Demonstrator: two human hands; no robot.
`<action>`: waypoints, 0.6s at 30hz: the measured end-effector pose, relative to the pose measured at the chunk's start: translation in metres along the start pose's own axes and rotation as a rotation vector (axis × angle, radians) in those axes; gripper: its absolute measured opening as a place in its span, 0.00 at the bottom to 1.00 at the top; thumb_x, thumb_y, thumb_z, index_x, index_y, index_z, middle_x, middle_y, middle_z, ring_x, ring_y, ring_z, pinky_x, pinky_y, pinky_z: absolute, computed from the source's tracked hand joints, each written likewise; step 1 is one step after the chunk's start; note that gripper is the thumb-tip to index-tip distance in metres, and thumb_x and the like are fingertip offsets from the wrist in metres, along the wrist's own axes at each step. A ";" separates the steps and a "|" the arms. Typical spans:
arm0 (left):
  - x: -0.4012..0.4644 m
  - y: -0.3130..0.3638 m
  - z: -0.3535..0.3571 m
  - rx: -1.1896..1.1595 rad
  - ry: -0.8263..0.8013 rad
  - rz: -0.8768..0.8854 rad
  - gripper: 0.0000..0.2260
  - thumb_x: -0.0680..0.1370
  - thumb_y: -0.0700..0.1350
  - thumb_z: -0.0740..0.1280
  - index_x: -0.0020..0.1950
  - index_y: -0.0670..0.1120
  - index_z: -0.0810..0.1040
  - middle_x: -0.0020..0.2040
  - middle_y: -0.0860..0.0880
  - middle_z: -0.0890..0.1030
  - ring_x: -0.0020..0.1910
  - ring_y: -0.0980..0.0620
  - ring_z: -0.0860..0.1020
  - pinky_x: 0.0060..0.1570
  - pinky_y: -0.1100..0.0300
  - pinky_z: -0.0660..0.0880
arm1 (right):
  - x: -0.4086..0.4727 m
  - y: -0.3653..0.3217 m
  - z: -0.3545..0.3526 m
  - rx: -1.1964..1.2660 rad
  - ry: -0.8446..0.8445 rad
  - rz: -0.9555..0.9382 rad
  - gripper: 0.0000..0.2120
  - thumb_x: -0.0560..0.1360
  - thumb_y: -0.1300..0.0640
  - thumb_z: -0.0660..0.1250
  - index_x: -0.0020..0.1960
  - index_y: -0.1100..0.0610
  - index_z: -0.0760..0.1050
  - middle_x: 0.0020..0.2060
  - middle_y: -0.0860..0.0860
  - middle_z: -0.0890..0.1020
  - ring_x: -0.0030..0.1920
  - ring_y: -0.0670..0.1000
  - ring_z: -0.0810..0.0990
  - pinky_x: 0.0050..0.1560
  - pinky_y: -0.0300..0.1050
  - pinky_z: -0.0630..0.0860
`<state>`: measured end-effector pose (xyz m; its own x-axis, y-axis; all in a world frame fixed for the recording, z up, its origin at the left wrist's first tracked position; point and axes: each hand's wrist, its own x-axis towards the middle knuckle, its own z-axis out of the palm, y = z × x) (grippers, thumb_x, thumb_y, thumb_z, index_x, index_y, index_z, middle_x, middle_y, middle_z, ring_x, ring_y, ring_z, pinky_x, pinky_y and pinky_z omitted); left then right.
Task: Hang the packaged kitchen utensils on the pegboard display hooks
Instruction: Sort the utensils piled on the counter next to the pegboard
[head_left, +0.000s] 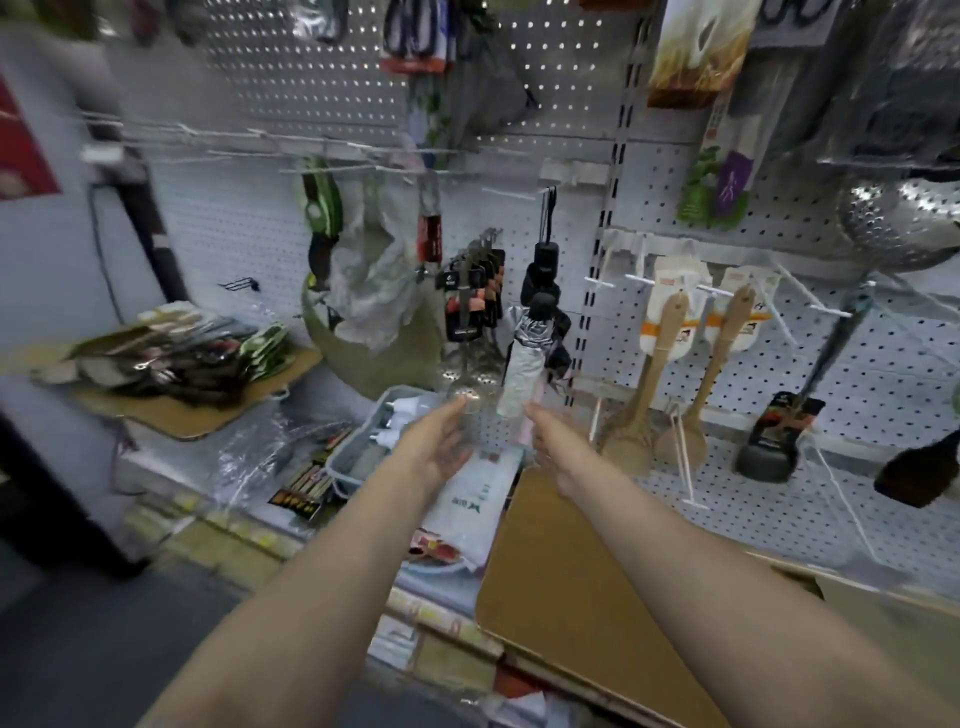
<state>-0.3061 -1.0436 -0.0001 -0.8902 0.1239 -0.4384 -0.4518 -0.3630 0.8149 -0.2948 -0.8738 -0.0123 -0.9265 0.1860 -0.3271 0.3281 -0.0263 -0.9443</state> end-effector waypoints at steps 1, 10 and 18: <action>-0.006 0.003 -0.016 0.013 0.016 0.015 0.23 0.80 0.50 0.70 0.69 0.36 0.73 0.74 0.38 0.71 0.68 0.39 0.73 0.53 0.54 0.76 | -0.004 0.000 0.018 -0.010 -0.020 0.006 0.27 0.81 0.43 0.66 0.75 0.52 0.68 0.72 0.55 0.73 0.69 0.56 0.73 0.60 0.48 0.72; -0.038 0.052 -0.166 -0.054 0.197 0.060 0.12 0.80 0.52 0.69 0.60 0.48 0.78 0.72 0.48 0.74 0.72 0.48 0.71 0.53 0.55 0.75 | -0.030 -0.001 0.181 0.008 -0.189 0.102 0.26 0.80 0.46 0.68 0.73 0.56 0.68 0.67 0.51 0.73 0.69 0.54 0.72 0.62 0.50 0.70; -0.048 0.112 -0.307 -0.180 0.287 0.113 0.18 0.78 0.50 0.72 0.65 0.44 0.76 0.73 0.42 0.73 0.71 0.45 0.73 0.63 0.48 0.76 | -0.040 -0.009 0.349 -0.046 -0.262 0.103 0.27 0.78 0.44 0.70 0.73 0.54 0.70 0.73 0.56 0.72 0.70 0.56 0.71 0.62 0.51 0.69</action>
<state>-0.2964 -1.3741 -0.0042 -0.8695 -0.1817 -0.4593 -0.3115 -0.5201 0.7953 -0.3245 -1.2237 -0.0038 -0.9017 -0.0757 -0.4256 0.4258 0.0142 -0.9047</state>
